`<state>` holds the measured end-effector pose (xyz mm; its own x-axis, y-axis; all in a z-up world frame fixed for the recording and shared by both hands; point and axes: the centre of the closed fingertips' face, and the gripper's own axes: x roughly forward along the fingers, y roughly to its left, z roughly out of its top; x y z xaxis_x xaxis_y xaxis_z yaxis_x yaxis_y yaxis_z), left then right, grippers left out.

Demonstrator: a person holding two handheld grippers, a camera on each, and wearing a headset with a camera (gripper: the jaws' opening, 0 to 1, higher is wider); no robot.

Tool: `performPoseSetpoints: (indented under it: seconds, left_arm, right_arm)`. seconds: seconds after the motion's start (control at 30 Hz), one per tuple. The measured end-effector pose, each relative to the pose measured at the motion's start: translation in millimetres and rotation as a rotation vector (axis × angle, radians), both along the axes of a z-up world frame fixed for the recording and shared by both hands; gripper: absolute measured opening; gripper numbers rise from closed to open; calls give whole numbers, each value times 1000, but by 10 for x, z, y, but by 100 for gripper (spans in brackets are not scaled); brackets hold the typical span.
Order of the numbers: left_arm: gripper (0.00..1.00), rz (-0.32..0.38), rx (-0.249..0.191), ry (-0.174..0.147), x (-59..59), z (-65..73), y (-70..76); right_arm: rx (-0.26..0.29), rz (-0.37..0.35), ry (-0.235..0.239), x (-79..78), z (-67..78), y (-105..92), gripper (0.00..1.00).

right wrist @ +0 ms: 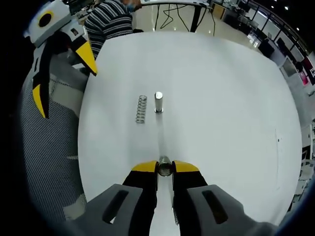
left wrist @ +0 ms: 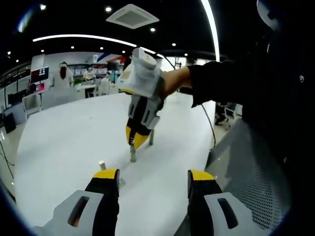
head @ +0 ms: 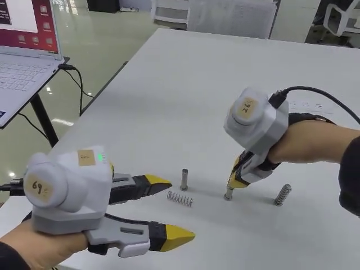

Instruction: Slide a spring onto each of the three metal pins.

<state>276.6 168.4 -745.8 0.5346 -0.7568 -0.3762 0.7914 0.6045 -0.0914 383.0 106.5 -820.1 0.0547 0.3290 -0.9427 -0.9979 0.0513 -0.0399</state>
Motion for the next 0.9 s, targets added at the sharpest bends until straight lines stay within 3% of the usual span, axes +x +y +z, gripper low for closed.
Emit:
performPoseSetpoints:
  seconds: [0.6,0.73,0.9]
  left_arm:
    - [50,10,4,0,7,-5,10]
    - [50,12,2,0,11,-3,10]
    - [50,12,3,1,10,-5,11]
  right_arm:
    - [-23,-7,5,-10,-272,-18,9]
    - [-17,-9,2,-13,-236,-28,12]
    - [3,3,-24,-23,-67,13,16]
